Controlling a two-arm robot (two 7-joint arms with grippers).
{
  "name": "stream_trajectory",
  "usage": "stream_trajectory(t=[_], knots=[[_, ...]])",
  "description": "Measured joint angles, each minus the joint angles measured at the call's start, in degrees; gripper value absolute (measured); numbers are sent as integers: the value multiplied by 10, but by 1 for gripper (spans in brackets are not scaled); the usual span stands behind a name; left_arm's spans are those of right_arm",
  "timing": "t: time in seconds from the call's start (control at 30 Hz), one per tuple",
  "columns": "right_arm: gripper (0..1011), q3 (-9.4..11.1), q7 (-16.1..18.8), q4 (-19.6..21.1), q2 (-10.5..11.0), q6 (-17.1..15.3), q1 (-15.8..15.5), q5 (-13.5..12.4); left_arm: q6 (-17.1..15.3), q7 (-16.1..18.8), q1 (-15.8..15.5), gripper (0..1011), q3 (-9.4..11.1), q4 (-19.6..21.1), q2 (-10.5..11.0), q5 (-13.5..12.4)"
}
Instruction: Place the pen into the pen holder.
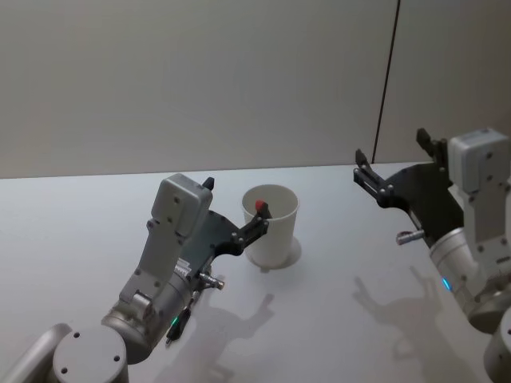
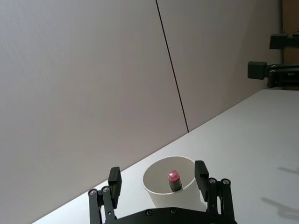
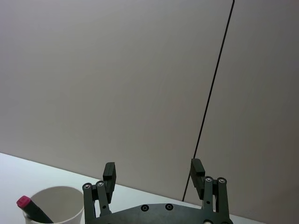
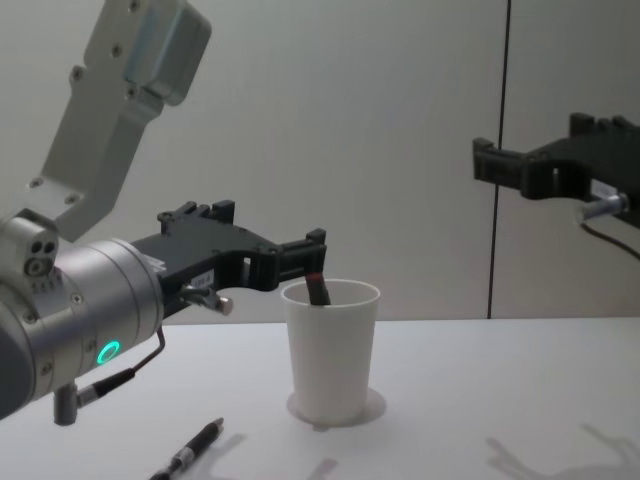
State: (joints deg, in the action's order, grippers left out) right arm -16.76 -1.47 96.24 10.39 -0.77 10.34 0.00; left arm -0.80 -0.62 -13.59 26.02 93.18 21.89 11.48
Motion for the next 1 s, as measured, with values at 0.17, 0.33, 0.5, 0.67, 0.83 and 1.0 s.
stream_trajectory(t=[0.17,0.33,0.5,0.67,0.83,1.0], knots=[[1001,1,-10,14,4,-7,-11,-2,0,0,0,1000,0,0,0,0],[1001,2,-18,25,7,-12,-20,-3,0,0,0,1000,0,0,0,0],[1001,2,-22,32,8,-14,-25,-4,0,0,0,999,0,0,0,0],[1001,2,-26,36,10,-16,-29,-4,-1,0,0,1000,0,0,0,0],[1001,3,-28,40,11,-18,-32,-4,-11,5,2,1000,-1,3,0,0],[1001,3,-29,41,11,-19,-33,-5,-23,13,5,1000,-2,8,1,1]])
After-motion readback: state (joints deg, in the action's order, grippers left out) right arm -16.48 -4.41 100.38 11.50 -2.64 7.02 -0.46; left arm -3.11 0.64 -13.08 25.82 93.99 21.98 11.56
